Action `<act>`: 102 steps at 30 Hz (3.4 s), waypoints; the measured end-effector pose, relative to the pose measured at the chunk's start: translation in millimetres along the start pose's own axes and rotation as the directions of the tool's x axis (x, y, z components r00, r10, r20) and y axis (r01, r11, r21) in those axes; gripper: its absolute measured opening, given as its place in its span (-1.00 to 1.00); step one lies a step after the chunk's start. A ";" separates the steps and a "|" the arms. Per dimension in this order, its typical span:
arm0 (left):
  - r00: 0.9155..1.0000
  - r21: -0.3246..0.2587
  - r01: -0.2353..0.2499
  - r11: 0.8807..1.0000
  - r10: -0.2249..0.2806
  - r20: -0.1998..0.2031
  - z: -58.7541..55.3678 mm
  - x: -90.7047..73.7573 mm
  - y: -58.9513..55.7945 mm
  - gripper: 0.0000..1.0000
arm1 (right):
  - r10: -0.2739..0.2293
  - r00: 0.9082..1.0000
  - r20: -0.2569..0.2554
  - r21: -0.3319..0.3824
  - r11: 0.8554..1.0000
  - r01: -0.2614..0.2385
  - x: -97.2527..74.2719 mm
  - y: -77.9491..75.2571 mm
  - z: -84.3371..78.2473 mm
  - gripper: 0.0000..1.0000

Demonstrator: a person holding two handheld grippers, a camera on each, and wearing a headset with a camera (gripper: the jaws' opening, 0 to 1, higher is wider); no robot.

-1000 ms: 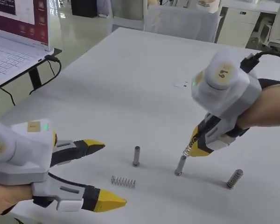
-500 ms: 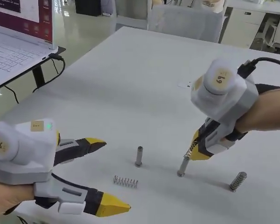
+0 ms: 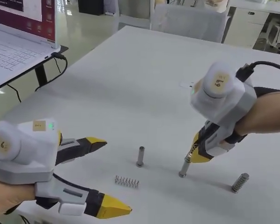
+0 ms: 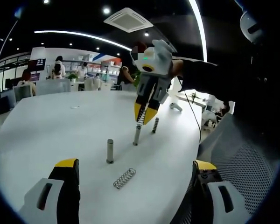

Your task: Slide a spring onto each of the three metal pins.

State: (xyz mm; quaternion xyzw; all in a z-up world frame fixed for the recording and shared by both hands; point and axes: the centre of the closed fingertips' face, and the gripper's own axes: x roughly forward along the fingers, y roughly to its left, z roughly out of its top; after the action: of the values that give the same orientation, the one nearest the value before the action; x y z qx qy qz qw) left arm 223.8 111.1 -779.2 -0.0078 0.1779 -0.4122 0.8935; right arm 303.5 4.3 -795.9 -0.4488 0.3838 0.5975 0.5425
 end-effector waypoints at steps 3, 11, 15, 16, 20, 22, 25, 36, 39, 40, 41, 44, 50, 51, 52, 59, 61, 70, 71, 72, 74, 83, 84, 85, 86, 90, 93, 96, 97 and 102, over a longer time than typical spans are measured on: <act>1.000 -0.002 -0.001 1.000 0.001 -0.002 -0.7 -0.4 0.3 0.96 | -0.002 1.000 -0.014 -0.007 1.000 0.002 3.5 0.2 -1.2 -0.82; 1.000 -0.003 -0.003 1.000 0.003 -0.003 -1.1 -0.4 1.1 0.96 | -0.002 0.998 -0.059 -0.029 1.000 0.000 14.6 1.3 -3.4 -0.82; 1.000 -0.002 -0.003 1.000 0.003 -0.005 -1.5 -0.5 1.2 0.95 | 0.004 0.997 -0.074 -0.033 0.999 -0.006 19.4 1.9 -4.6 -0.82; 1.000 -0.004 -0.002 1.000 0.002 -0.006 -1.6 -0.5 1.2 0.95 | 0.003 0.997 -0.076 -0.034 0.999 -0.006 21.4 1.8 -4.7 -0.82; 1.000 -0.004 -0.001 1.000 0.001 -0.006 -1.7 -0.3 0.8 0.95 | 0.011 0.996 -0.090 -0.035 0.999 -0.015 27.0 2.9 -6.7 -0.82; 1.000 -0.004 0.000 1.000 0.000 -0.005 -1.7 0.0 0.6 0.95 | 0.016 0.995 -0.099 -0.035 0.999 -0.019 30.4 3.1 -7.8 -0.82; 1.000 -0.004 0.000 1.000 -0.001 -0.007 -2.1 0.4 0.4 0.94 | 0.019 0.995 -0.100 -0.029 0.999 -0.022 33.5 2.6 -8.6 -0.82; 1.000 -0.005 0.003 1.000 -0.003 -0.008 -2.4 1.1 -0.8 0.92 | 0.026 0.993 -0.111 -0.016 0.999 -0.028 45.9 2.9 -15.7 -0.81; 1.000 -0.006 0.003 1.000 -0.003 -0.008 -2.4 1.1 -1.0 0.92 | 0.026 0.993 -0.117 -0.018 0.999 -0.028 46.9 3.5 -17.3 -0.81; 1.000 -0.004 0.003 1.000 -0.004 -0.006 -2.0 1.2 -1.1 0.92 | 0.026 0.994 -0.111 -0.019 0.999 -0.028 46.9 3.7 -16.3 -0.81; 1.000 -0.005 0.004 1.000 -0.004 -0.006 -2.0 1.2 -1.1 0.92 | 0.026 0.994 -0.107 -0.015 0.999 -0.028 46.8 3.6 -15.6 -0.81; 1.000 -0.005 0.005 1.000 -0.005 -0.008 -2.2 1.3 -1.3 0.91 | 0.025 0.994 -0.105 -0.016 1.000 -0.027 46.9 4.0 -15.5 -0.81; 1.000 -0.004 0.004 1.000 -0.004 -0.008 -2.4 1.0 -1.2 0.91 | 0.025 0.995 -0.096 -0.020 0.999 -0.027 47.1 4.3 -13.9 -0.80; 1.000 -0.005 0.004 1.000 -0.004 -0.008 -2.5 1.0 -1.2 0.91 | 0.023 0.995 -0.094 -0.022 0.999 -0.025 46.8 4.1 -13.7 -0.78; 1.000 -0.005 0.004 1.000 -0.004 -0.008 -2.5 0.9 -1.2 0.91 | 0.022 0.996 -0.091 -0.023 0.999 -0.025 46.5 4.3 -13.3 -0.77; 1.000 -0.005 0.008 1.000 -0.008 -0.012 -3.5 1.2 -1.3 0.90 | 0.034 0.998 -0.049 -0.015 0.999 -0.034 39.1 7.9 -6.0 -0.67; 1.000 -0.007 0.009 1.000 -0.009 -0.012 -3.2 1.3 -1.5 0.90 | 0.035 0.999 -0.036 -0.013 0.999 -0.036 36.7 9.3 -2.3 -0.64; 1.000 -0.007 0.011 1.000 -0.011 -0.011 -3.0 0.8 -1.6 0.89 | 0.027 0.999 0.017 -0.047 0.999 -0.026 29.9 14.2 16.3 -0.63; 1.000 -0.007 0.011 1.000 -0.011 -0.012 -3.1 0.9 -1.7 0.89 | 0.025 0.999 0.022 -0.051 0.998 -0.024 29.2 14.5 18.4 -0.63; 1.000 -0.006 0.012 1.000 -0.012 -0.012 -3.0 0.9 -1.9 0.89 | 0.020 0.999 0.027 -0.061 0.998 -0.018 28.3 14.7 21.2 -0.63; 1.000 -0.008 0.011 1.000 -0.011 -0.012 -3.1 0.9 -1.7 0.89 | 0.012 0.999 0.034 -0.079 0.997 -0.009 27.5 15.7 25.4 -0.63; 1.000 -0.007 0.012 1.000 -0.012 -0.010 -3.2 0.4 -3.0 0.87 | 0.031 0.997 0.076 -0.095 0.995 -0.024 27.2 26.1 43.7 -0.63; 1.000 -0.007 0.012 1.000 -0.012 -0.010 -3.3 0.3 -3.2 0.87 | 0.034 0.996 0.080 -0.095 0.995 -0.026 27.2 27.3 45.5 -0.63; 1.000 -0.006 0.012 1.000 -0.012 -0.009 -3.3 0.3 -3.5 0.87 | 0.035 0.996 0.084 -0.098 0.995 -0.027 27.6 29.0 48.0 -0.63; 1.000 -0.006 0.012 1.000 -0.012 -0.010 -3.4 0.2 -3.6 0.87 | 0.035 0.996 0.086 -0.102 0.994 -0.026 28.2 29.8 49.6 -0.63; 1.000 -0.005 0.010 1.000 -0.010 -0.006 -3.1 -0.2 -3.5 0.87 | 0.050 0.994 0.099 -0.115 0.993 -0.038 31.4 38.6 58.1 -0.64; 1.000 -0.006 0.010 1.000 -0.010 -0.006 -3.8 -0.3 -3.3 0.87 | 0.062 0.991 0.123 -0.116 0.992 -0.047 34.7 45.0 67.2 -0.64; 1.000 -0.007 0.011 1.000 -0.011 -0.007 -4.8 -0.2 -3.3 0.87 | 0.068 0.988 0.136 -0.116 0.992 -0.052 39.5 49.4 73.7 -0.64; 1.000 -0.007 0.011 1.000 -0.011 -0.006 -4.8 -0.1 -3.5 0.87 | 0.071 0.988 0.139 -0.115 0.992 -0.055 41.3 50.8 75.3 -0.64; 1.000 -0.007 0.011 1.000 -0.011 -0.006 -5.4 -0.5 -3.2 0.86 | 0.082 0.988 0.134 -0.128 0.990 -0.065 53.6 60.1 82.0 -0.65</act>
State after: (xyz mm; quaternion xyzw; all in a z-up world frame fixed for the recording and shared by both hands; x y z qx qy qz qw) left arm 219.4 110.1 -783.6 -0.0105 0.1820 -0.4166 0.8906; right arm 233.6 91.0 -823.8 -0.4242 0.3236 0.6697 0.5166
